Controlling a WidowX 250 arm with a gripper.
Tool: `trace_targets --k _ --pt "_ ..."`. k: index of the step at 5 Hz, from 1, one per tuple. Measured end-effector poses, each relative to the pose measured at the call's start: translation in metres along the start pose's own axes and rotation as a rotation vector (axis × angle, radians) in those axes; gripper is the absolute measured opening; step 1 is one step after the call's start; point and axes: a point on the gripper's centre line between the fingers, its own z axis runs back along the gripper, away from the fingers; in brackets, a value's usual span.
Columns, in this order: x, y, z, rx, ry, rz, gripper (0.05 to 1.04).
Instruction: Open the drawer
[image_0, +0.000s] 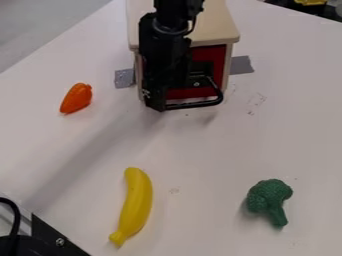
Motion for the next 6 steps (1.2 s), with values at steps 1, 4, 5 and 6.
trace_targets --k 1,4,5,6 --pt "0.000 -0.002 -0.002 -0.006 -0.006 -0.003 0.998" --pt "-0.009 0.022 -0.013 0.031 0.003 -0.023 0.998" --pt "-0.010 0.023 -0.014 0.029 0.005 -0.025 0.998" --pt "-0.007 0.023 -0.015 0.032 0.005 -0.026 0.964"
